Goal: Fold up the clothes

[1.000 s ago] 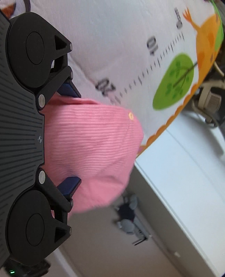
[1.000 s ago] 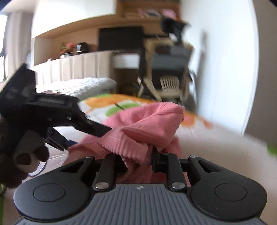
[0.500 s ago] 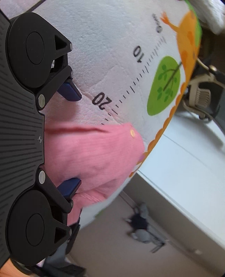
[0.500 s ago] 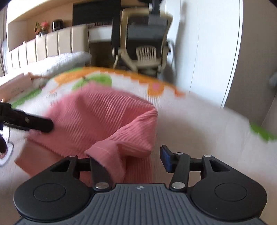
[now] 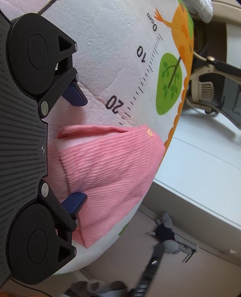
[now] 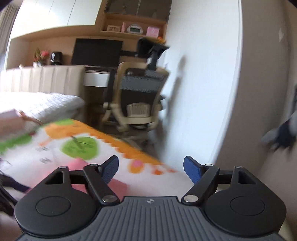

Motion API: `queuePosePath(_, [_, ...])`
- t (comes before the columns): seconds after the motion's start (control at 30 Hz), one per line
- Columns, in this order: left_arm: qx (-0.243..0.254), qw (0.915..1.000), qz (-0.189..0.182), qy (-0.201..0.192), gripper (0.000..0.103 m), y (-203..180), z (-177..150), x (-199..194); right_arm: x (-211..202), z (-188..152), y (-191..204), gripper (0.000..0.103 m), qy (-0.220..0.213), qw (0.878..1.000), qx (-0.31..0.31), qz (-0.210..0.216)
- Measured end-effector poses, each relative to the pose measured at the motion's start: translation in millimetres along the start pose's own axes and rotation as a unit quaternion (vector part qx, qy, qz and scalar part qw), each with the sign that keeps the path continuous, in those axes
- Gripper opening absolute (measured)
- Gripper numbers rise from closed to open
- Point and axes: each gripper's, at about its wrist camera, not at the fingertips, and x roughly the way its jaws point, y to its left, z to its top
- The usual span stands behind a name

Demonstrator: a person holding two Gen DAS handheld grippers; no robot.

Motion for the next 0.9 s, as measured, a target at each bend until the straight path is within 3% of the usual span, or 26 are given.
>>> queuePosePath(0.03, [0.006, 1.0000, 0.001, -0.003, 0.103, -1, -2, 0, 14, 2, 4, 0.067, 0.013, 1.000, 0.008, 0.023])
queuePosePath(0.1, [0.017, 0.9998, 0.005, -0.008, 0.103, -4, -5, -1, 42, 3, 13, 0.044, 0.043, 0.997, 0.023, 0.059])
queuePosePath(0.17, [0.017, 0.9998, 0.005, -0.011, 0.103, -4, -6, -1, 72, -4, 19, 0.042, 0.087, 0.990, 0.057, 0.095])
queuePosePath(0.27, [0.010, 0.9998, -0.002, -0.015, 0.103, -1, -6, -2, 122, -24, 34, 0.042, 0.154, 0.982, 0.055, 0.097])
queuePosePath(0.37, [0.005, 0.9998, -0.008, -0.017, 0.103, 2, -7, -3, 134, -37, 46, 0.041, 0.145, 0.986, -0.001, 0.077])
queuePosePath(0.53, [-0.005, 0.9996, -0.019, -0.021, 0.103, 6, -7, -4, 97, -30, 49, 0.044, 0.113, 0.991, -0.040, 0.061])
queuePosePath(0.63, [-0.010, 0.9994, -0.024, -0.022, 0.103, 8, -6, -4, 68, -37, 47, 0.055, 0.089, 0.992, -0.056, 0.064])
queuePosePath(0.9, [-0.005, 0.9996, -0.017, -0.022, 0.103, 5, -7, -4, 44, -81, 27, 0.069, 0.107, 0.993, -0.039, 0.021])
